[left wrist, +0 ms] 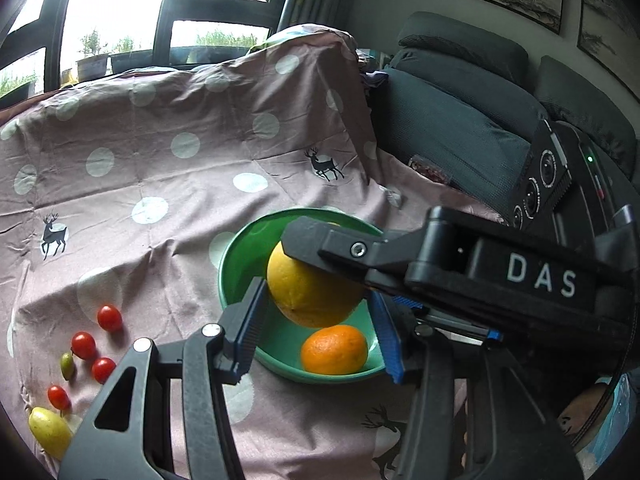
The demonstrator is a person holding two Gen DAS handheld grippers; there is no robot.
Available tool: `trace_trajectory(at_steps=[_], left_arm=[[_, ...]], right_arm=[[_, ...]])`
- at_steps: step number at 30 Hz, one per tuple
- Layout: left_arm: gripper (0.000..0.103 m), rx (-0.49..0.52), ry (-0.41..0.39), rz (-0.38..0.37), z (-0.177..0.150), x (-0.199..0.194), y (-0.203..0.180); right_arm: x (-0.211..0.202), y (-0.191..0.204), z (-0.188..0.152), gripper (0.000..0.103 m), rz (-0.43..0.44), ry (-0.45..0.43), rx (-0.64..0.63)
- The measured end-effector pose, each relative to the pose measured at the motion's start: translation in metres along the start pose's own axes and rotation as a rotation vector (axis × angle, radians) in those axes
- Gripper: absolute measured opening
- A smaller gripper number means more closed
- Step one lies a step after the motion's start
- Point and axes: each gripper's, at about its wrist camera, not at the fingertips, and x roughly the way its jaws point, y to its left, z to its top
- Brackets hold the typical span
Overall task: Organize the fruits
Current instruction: 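Carry the grapefruit in the right tool over the green bowl, then open the right tool to drop the grapefruit into the bowl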
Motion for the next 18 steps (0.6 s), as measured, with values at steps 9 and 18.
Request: trace_trajectory(at_steps=[9, 18], left_arm=[[0.051, -0.029, 0.066, -0.074, -0.001, 0.028, -0.001], [0.051, -0.050, 0.134, -0.132, -0.006, 0.054, -0.003]], right_arm=[[0.002, -0.022, 0.004, 0.059, -0.091, -0.003, 0.052], [0.005, -0.044, 0.006, 0.059, -0.174, 0.019, 0.109]])
